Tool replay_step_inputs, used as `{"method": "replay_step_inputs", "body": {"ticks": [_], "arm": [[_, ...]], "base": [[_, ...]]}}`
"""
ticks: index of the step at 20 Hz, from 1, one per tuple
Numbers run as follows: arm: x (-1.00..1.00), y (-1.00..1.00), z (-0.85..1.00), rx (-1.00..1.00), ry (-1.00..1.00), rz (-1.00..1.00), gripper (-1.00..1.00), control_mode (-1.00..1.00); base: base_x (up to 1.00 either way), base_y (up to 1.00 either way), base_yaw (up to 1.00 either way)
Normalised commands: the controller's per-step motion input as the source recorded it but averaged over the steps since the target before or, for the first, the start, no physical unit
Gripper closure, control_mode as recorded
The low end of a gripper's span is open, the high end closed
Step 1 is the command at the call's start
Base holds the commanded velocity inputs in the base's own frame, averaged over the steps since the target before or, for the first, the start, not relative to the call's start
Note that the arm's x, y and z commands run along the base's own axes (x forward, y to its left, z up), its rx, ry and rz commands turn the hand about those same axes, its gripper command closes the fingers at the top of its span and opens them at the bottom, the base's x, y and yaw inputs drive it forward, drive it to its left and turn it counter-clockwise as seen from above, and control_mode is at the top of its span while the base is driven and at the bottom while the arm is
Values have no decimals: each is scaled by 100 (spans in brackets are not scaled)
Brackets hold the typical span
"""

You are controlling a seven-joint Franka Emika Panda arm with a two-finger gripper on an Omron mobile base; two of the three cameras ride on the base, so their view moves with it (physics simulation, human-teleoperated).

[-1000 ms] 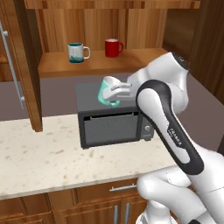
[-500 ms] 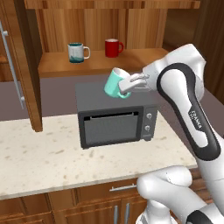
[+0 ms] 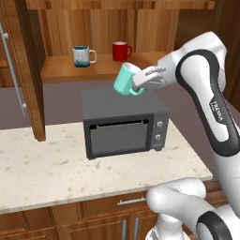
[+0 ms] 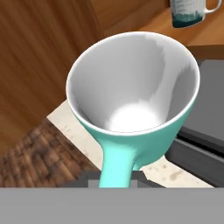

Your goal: Pick the mug on the counter and place it in the cabinet with the handle facing the right, like the mugs already inside.

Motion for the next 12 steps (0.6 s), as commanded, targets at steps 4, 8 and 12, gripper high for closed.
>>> {"method": "replay_step_inputs", "body": {"ticks": [4, 8, 12], "arm": [[4, -4, 3, -2, 0, 0, 100, -100], [27, -5, 0, 0, 0, 0, 100, -100], [35, -12, 0, 0, 0, 0, 100, -100]], "base": [[0, 0, 0], [0, 0, 0], [0, 0, 0]]}}
